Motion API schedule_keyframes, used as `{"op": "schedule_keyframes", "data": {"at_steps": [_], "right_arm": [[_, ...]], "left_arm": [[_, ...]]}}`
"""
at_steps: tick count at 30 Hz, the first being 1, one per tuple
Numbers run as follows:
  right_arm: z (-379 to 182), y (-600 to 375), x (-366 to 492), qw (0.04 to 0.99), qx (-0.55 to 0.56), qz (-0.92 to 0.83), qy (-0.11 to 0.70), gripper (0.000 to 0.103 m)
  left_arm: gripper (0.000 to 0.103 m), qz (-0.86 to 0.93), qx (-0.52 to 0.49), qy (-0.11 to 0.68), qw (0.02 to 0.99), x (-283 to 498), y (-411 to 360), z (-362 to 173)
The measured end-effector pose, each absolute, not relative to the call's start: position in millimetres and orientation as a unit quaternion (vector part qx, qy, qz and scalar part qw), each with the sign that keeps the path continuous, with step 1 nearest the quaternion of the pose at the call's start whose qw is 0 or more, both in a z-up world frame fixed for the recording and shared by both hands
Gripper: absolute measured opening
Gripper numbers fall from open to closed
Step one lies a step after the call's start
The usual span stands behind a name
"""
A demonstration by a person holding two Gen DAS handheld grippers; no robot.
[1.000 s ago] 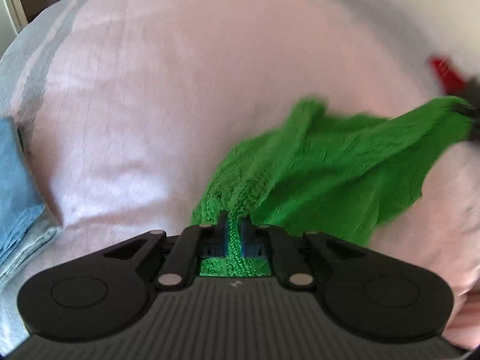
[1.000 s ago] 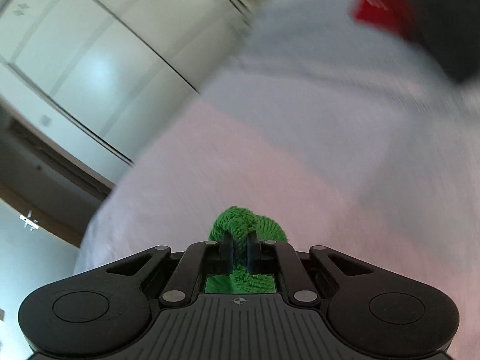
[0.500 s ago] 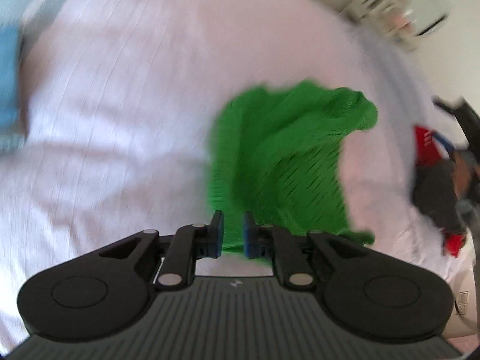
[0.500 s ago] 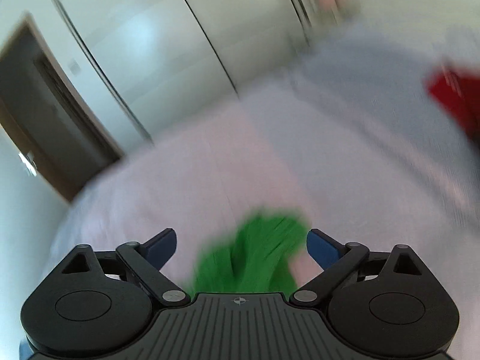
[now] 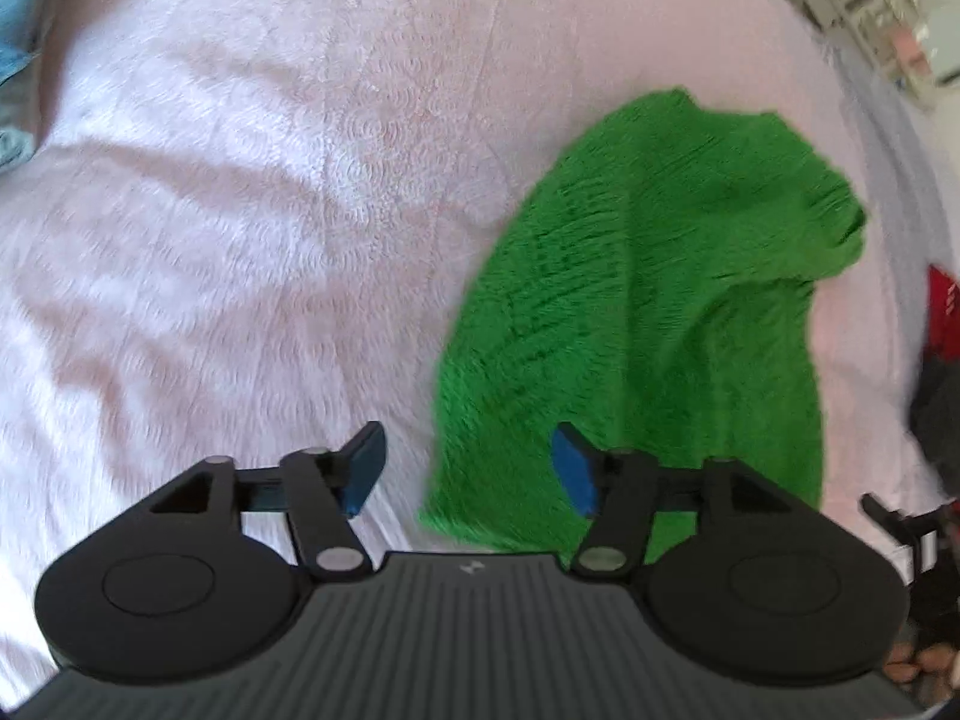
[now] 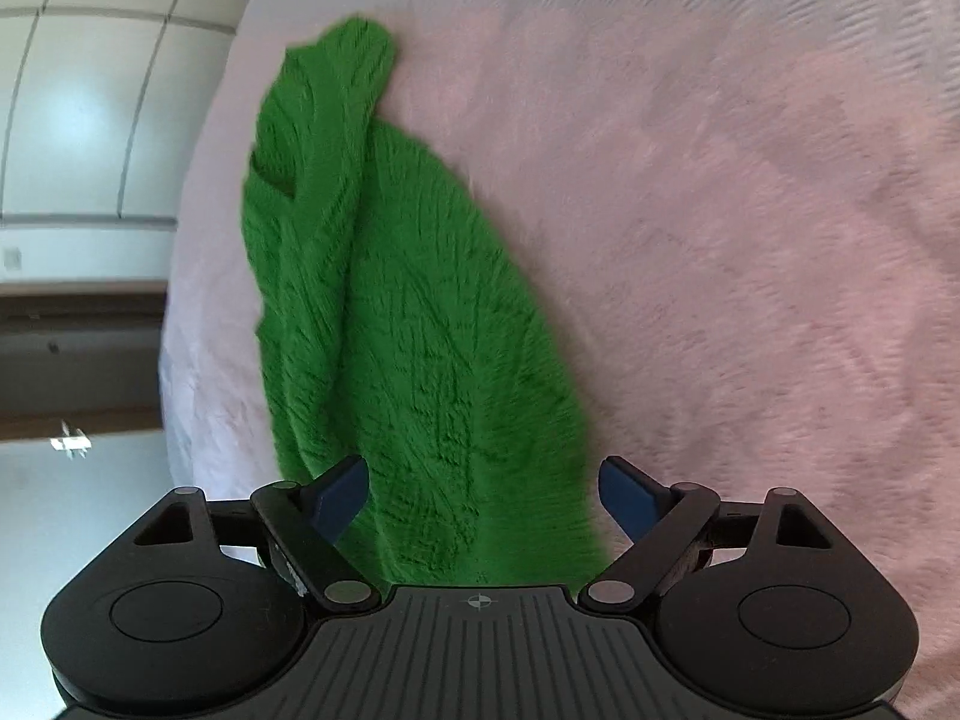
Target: Fold clothes
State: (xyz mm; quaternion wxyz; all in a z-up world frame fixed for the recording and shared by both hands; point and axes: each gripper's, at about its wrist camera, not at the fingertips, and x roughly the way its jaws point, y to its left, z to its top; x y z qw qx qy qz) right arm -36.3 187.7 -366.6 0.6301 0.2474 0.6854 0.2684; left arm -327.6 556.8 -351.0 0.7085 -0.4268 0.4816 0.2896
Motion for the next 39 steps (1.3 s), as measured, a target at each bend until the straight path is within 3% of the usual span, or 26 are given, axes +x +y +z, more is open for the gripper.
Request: {"op": "schedule_keyframes", "data": {"at_steps": [2,4,5,6,7,8,12,17,26,31,35,39], "right_arm": [[-380,192,-36,0.627,0.232,0.256,0.698,0.087],[-389,191,-38,0.613,0.23,0.247,0.714,0.064],[-392,190,-40,0.606,0.225,0.244,0.723,0.034],[-394,188,-41,0.6,0.223,0.245,0.729,0.021],[-395,185,-41,0.595,0.225,0.248,0.73,0.013],[-393,182,-40,0.594,0.228,0.251,0.729,0.007],[-351,165,-29,0.609,0.26,0.283,0.694,0.005],[-236,159,-3,0.648,0.3,0.387,0.584,0.005],[-4,122,-10,0.691,0.325,0.562,0.318,0.005],[71,102,-24,0.685,0.338,0.607,0.219,0.005],[88,123,-26,0.685,0.34,0.605,0.223,0.005],[68,157,-1,0.694,0.33,0.555,0.316,0.005]], "left_arm": [[0.059,0.281,-0.439,0.491,0.698,-323,559,-366],[0.056,0.264,-0.453,0.491,0.695,-320,554,-374],[0.041,0.257,-0.452,0.492,0.698,-319,550,-376],[0.017,0.248,-0.458,0.489,0.699,-320,546,-377],[0.008,0.238,-0.465,0.487,0.7,-321,543,-378],[0.006,0.237,-0.477,0.478,0.698,-325,540,-377],[0.005,0.233,-0.517,0.402,0.719,-352,540,-345],[0.004,0.204,-0.516,0.261,0.79,-381,538,-246],[0.004,0.097,-0.373,0.049,0.921,-397,504,-33],[0.004,0.069,-0.309,-0.048,0.947,-418,474,48],[0.005,0.092,-0.295,-0.053,0.95,-416,468,76],[0.005,0.133,-0.314,-0.015,0.94,-398,475,68]]}}
